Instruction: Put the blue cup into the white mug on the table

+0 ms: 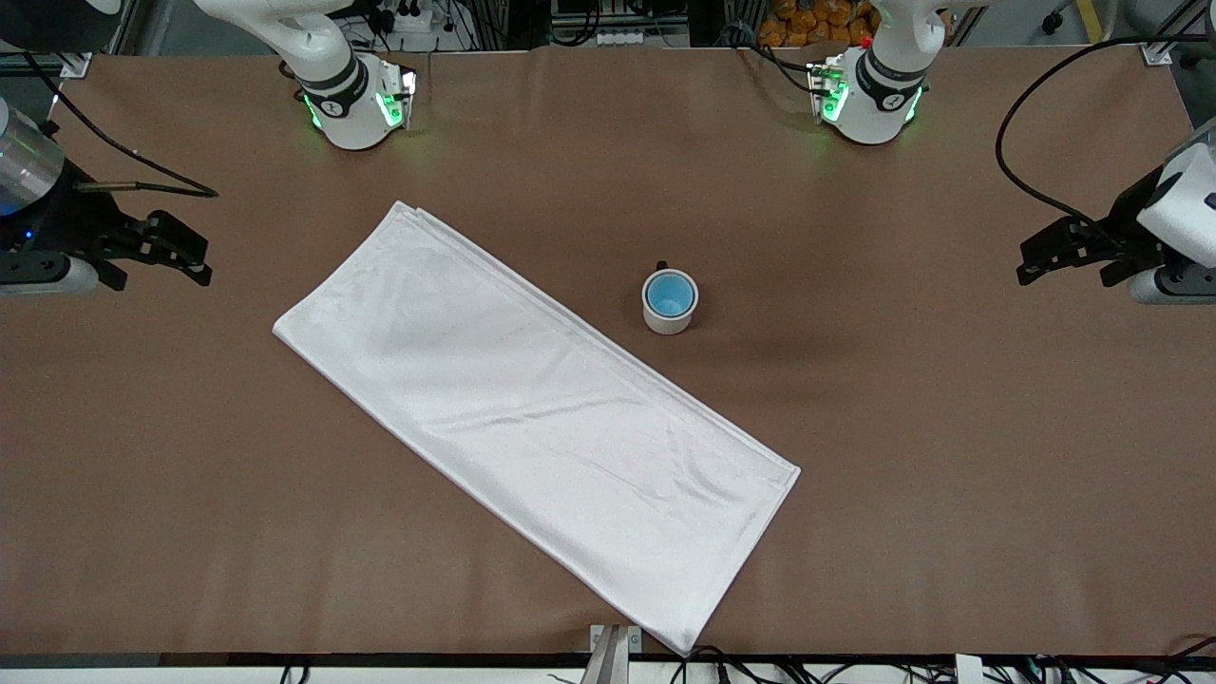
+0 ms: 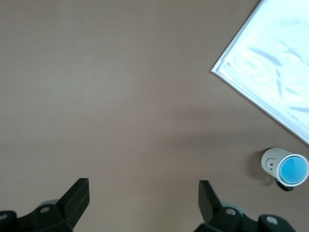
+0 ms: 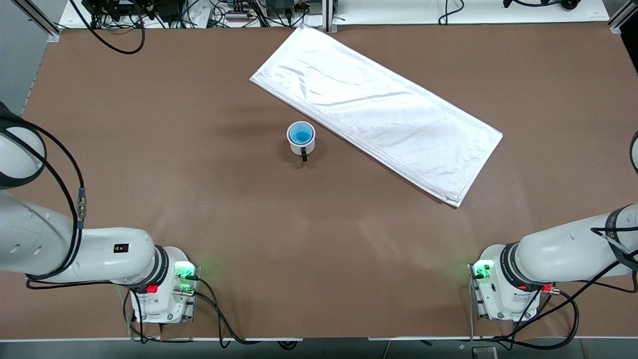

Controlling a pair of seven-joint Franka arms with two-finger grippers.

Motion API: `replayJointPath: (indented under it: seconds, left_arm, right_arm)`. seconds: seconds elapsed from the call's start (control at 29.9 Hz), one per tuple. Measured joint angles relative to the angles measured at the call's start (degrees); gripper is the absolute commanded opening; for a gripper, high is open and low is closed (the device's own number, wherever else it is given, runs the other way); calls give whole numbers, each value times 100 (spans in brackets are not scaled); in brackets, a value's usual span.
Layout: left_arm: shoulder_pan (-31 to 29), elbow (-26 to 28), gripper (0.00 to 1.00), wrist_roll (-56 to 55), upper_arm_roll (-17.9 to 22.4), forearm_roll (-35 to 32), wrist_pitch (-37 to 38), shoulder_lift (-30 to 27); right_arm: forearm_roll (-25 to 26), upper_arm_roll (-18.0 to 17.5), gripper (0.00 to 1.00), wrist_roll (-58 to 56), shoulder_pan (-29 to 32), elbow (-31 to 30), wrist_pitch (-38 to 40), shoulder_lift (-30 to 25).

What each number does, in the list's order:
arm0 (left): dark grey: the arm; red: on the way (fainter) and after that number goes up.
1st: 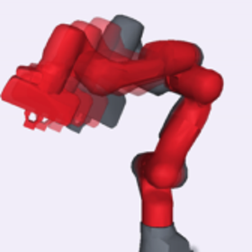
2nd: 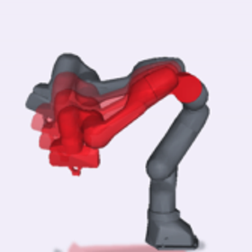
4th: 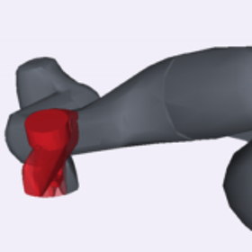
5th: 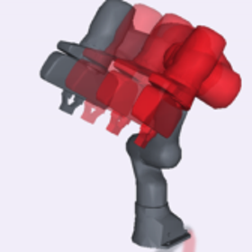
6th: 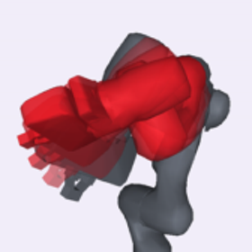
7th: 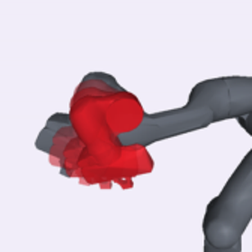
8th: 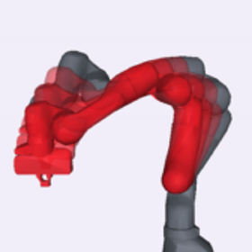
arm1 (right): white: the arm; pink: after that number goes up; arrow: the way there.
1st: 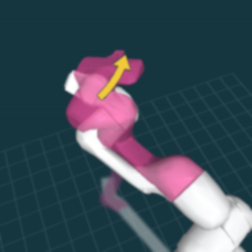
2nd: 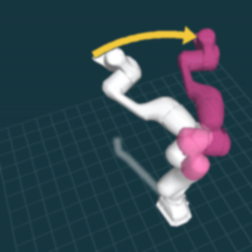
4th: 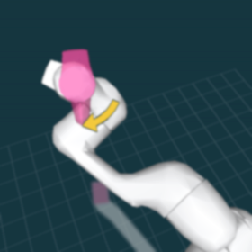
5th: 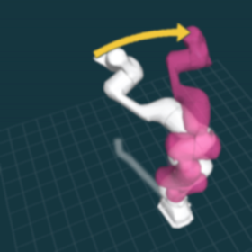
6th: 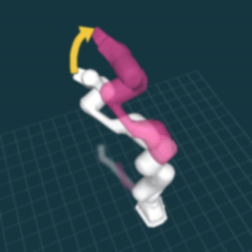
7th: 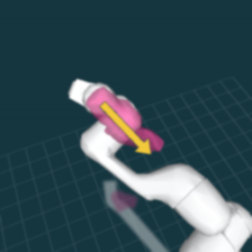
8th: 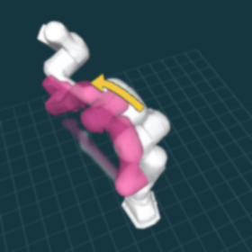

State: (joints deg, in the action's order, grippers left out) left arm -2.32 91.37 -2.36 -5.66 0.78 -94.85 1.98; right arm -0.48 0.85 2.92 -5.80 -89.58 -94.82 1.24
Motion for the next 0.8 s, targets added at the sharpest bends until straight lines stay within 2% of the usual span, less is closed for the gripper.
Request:
replayJointPath:
  seconds: [0.17,0.8]
  left_arm:
    - [0,0,100,12,-16,-201,-214,50]
    - [5,-2,100,12,-110,-218,-263,70]
  right_arm:
    - [-4,-2,100,0,0,0,0,0]
    - [-6,-2,100,0,7,0,-21,0]
